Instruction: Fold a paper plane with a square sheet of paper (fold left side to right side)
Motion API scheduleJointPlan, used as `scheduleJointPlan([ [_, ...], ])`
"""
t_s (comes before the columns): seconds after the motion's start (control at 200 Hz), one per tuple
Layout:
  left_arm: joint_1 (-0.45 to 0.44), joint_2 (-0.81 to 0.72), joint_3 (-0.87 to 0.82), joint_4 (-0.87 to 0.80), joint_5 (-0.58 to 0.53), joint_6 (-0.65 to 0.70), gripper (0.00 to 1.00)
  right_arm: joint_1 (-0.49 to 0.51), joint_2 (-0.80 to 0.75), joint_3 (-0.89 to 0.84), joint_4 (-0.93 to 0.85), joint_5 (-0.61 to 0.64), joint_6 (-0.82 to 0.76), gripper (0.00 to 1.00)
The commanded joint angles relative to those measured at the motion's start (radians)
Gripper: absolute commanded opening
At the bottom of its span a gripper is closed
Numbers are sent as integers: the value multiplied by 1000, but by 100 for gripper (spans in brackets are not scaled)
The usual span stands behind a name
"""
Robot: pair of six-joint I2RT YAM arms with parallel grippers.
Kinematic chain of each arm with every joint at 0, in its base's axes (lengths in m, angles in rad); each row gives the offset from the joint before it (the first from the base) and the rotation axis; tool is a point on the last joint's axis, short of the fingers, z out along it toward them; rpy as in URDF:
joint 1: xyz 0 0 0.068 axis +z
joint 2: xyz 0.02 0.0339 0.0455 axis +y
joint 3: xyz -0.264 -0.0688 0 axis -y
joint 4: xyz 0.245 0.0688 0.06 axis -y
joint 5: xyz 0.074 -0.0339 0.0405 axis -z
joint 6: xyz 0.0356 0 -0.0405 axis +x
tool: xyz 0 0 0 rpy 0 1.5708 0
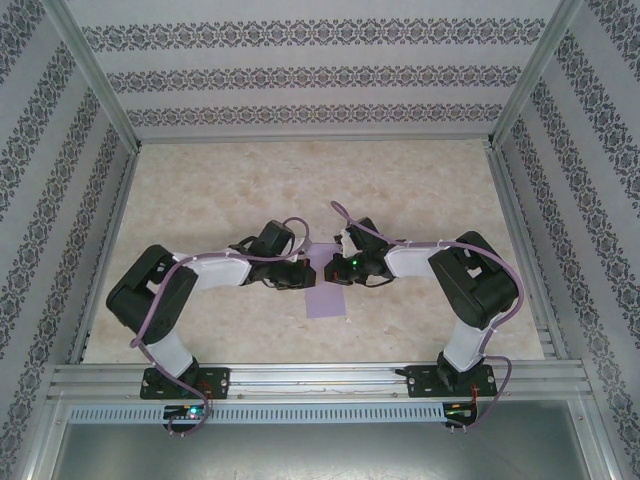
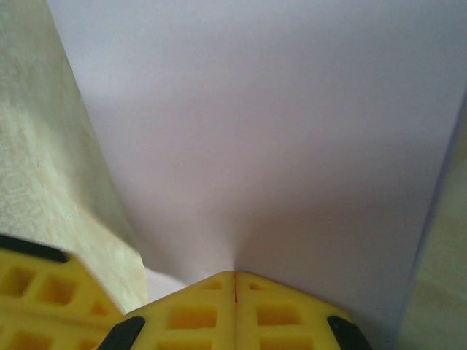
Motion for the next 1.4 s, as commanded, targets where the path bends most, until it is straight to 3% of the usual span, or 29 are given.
scheduleJointPlan([
  [0.0, 3, 40, 39, -5, 28, 35, 2, 16, 58, -27, -112, 144, -27, 0],
  [0.38, -26, 125, -8, 13, -19, 19, 1, 21, 29, -15, -109, 130, -24, 0],
  [0.764, -50, 115, -36, -8, -80, -14, 0, 18, -75, 68, -156, 96, -47, 0],
  [0.954, -55, 103, -43, -4, -86, -21, 0, 18, -194, 9, -186, 123, -44, 0],
  [1.084, -60, 106, -40, 1, -82, -22, 0, 25, -248, -66, -146, 58, -2, 0],
  [1.399, -64, 109, -24, 14, -73, -25, 0, 85, -158, -125, -3, -16, 84, 0],
])
